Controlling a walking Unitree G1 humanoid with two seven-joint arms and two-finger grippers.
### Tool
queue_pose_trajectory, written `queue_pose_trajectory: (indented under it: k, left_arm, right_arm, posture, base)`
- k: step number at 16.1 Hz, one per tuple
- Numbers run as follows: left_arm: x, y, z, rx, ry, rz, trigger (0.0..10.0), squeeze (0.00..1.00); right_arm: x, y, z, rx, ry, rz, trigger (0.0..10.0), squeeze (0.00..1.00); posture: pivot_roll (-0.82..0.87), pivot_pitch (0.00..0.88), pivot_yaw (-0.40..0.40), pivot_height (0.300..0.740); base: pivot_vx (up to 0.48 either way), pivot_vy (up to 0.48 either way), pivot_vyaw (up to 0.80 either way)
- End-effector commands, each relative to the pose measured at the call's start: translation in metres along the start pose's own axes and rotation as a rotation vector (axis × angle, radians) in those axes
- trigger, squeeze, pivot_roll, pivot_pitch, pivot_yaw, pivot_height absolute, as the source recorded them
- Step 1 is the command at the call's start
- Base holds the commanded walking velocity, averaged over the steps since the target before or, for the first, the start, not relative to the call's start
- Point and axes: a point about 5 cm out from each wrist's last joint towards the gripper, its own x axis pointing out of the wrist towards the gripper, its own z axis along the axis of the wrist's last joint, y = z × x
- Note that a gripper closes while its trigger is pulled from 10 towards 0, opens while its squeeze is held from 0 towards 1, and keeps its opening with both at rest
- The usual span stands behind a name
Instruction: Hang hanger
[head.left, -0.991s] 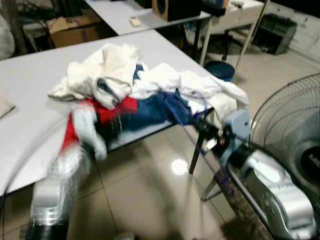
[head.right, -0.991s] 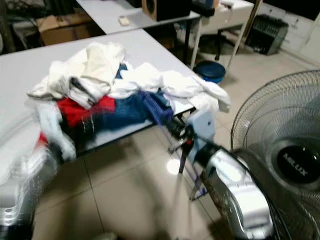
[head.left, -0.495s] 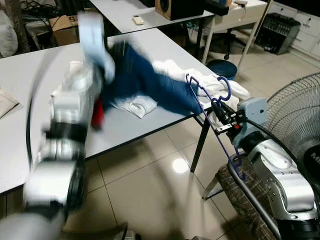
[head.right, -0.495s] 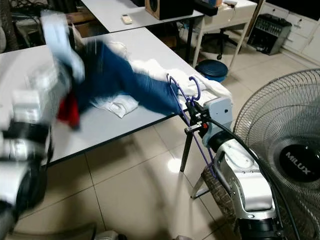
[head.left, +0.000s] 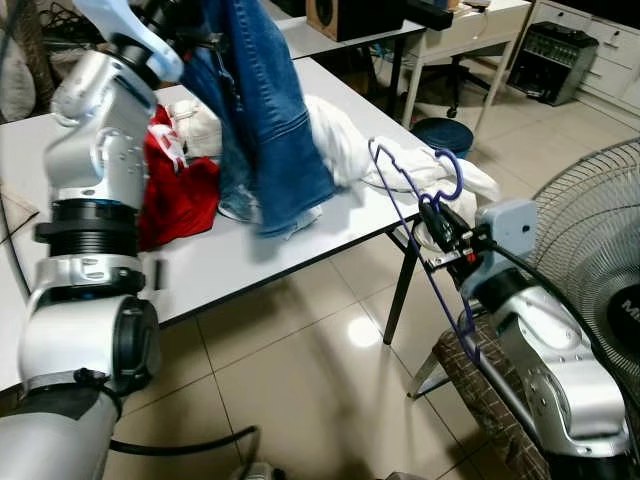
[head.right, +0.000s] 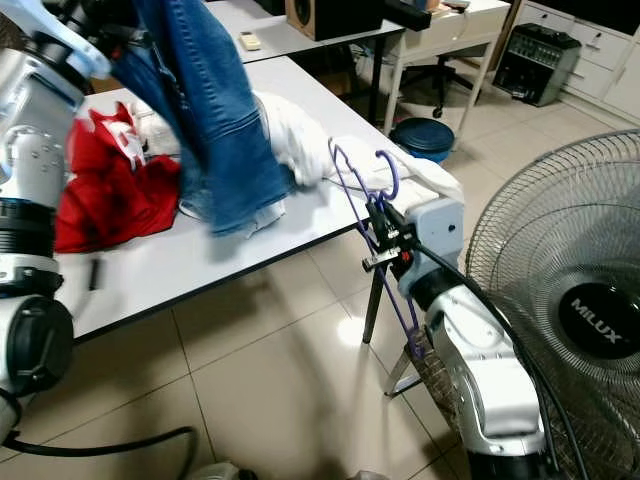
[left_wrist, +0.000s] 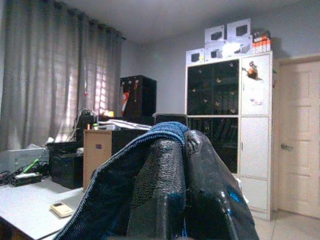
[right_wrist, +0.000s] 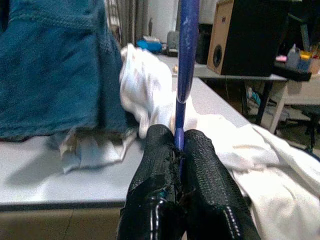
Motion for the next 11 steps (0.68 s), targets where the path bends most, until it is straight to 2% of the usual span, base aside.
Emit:
queue_pose_trajectory:
  k: [1, 2, 3, 4, 5, 6, 7, 8, 9, 11]
  left_arm:
    - [0.01, 0.01, 0.041, 0.019, -0.164, 0.044, 0.0, 0.0]
    - [0.012, 0.015, 0.054, 0.026, -0.214, 0.071, 0.0, 0.0]
    - [0.016, 0.032, 0.102, 0.088, -0.369, 0.157, 0.0, 0.0]
    - [0.016, 0.036, 0.108, 0.168, -0.354, 0.171, 0.0, 0.0]
    - [0.016, 0.037, 0.102, 0.251, -0.291, 0.176, 0.0, 0.0]
    - [0.009, 0.042, 0.074, 0.415, -0.126, 0.197, 0.0, 0.0]
    - [0.001, 0.048, 0.06, 0.467, -0.076, 0.244, 0.0, 0.0]
    - [-0.004, 0.052, 0.052, 0.51, -0.043, 0.27, 0.0, 0.0]
    - [-0.017, 0.061, 0.03, 0.561, 0.042, 0.302, 0.0, 0.0]
    - [-0.059, 0.071, -0.037, 0.546, 0.296, 0.285, 0.0, 0.0]
  right_arm:
    - [0.003, -0.002, 0.009, 0.004, -0.047, -0.005, 10.0, 0.0]
    - [0.004, -0.003, 0.012, 0.007, -0.057, -0.007, 10.0, 0.0]
    - [0.007, -0.005, 0.017, 0.012, -0.085, -0.004, 10.0, 0.0]
    - [0.009, -0.005, 0.017, 0.011, -0.091, 0.003, 10.0, 0.0]
    - [0.01, -0.004, 0.018, 0.012, -0.095, 0.009, 10.0, 0.0]
    - [0.011, 0.001, 0.018, 0.015, -0.104, 0.029, 10.0, 0.0]
    - [0.011, 0.005, 0.018, 0.019, -0.107, 0.039, 10.0, 0.0]
    - [0.011, 0.006, 0.017, 0.021, -0.107, 0.042, 10.0, 0.0]
    - [0.011, 0.009, 0.016, 0.029, -0.105, 0.052, 10.0, 0.0]
    - [0.009, 0.016, 0.01, 0.034, -0.087, 0.076, 10.0, 0.0]
  posture:
    - [-0.09, 0.0, 0.031, 0.74]
    - [-0.09, 0.0, 0.031, 0.74]
    - [-0.07, 0.0, 0.02, 0.74]
    - [-0.07, 0.0, 0.019, 0.74]
    - [-0.07, 0.0, 0.02, 0.74]
    - [-0.07, 0.0, 0.022, 0.74]
    - [-0.07, 0.0, 0.022, 0.74]
    - [-0.06, 0.0, 0.023, 0.74]
    - [-0.06, 0.0, 0.024, 0.74]
    - [-0.06, 0.0, 0.026, 0.74]
  base:
    - [0.0, 0.0, 0.0]
    - [0.0, 0.0, 0.0]
    - [0.0, 0.0, 0.0]
    - [0.0, 0.0, 0.0]
    - [0.0, 0.0, 0.0]
    - [0.0, 0.0, 0.0]
    - [0.0, 0.0, 0.0]
    - [0.0, 0.0, 0.0]
    - [0.0, 0.0, 0.0]
    - [0.0, 0.0, 0.0]
